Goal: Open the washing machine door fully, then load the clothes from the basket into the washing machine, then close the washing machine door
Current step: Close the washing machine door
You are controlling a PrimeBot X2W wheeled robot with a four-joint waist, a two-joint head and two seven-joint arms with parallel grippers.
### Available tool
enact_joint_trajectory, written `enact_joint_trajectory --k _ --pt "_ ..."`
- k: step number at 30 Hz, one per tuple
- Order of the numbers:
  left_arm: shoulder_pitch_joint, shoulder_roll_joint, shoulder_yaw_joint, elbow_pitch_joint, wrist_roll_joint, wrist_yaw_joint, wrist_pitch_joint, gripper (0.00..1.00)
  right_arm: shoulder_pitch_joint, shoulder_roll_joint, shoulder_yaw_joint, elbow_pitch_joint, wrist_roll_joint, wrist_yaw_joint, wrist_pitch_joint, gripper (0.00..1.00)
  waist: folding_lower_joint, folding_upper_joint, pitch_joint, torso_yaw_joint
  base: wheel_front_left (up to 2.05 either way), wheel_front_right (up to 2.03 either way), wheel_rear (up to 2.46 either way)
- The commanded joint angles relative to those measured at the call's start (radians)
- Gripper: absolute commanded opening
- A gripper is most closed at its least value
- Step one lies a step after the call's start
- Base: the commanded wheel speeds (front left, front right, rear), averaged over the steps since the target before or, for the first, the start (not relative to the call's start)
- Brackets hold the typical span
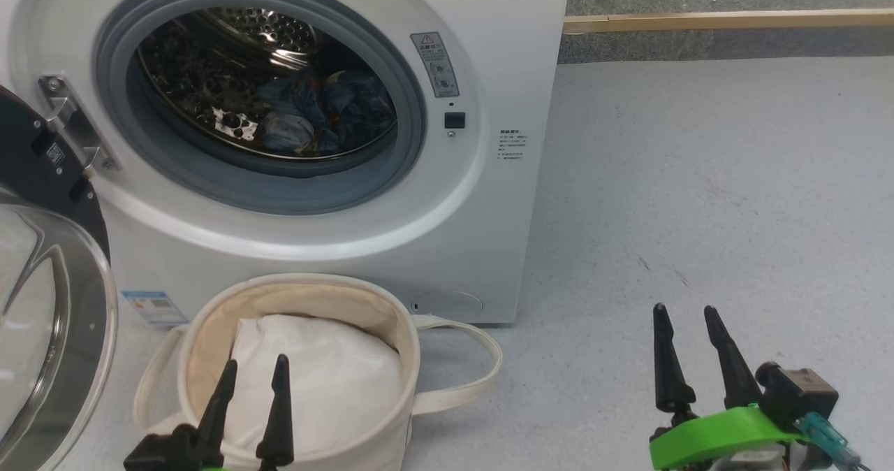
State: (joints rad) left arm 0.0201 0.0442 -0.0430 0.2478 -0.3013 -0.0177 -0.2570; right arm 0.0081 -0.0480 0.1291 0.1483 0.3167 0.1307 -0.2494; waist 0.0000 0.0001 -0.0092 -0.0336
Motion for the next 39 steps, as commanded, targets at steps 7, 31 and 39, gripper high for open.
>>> enact_joint_trajectory --k 7,31,39 --pt "-0.043 0.006 0.035 -0.032 -0.004 0.006 -0.005 1.00 -0.030 -0.002 0.025 -0.025 -0.007 0.000 -0.012 1.00 0.0000 -0.0001 0.001 0.002 0.00 0.00 0.00" --pt "-0.042 0.006 0.034 -0.022 -0.038 0.023 -0.005 1.00 -0.026 -0.002 0.028 -0.017 -0.008 0.000 -0.012 1.00 0.0000 -0.0001 0.013 0.005 -1.46 0.71 0.75" --pt "-0.044 0.006 0.017 -0.033 -0.015 0.045 -0.005 1.00 -0.026 -0.002 0.032 -0.013 -0.015 0.000 -0.012 1.00 0.0000 -0.0001 0.022 0.022 -2.03 1.88 0.15"
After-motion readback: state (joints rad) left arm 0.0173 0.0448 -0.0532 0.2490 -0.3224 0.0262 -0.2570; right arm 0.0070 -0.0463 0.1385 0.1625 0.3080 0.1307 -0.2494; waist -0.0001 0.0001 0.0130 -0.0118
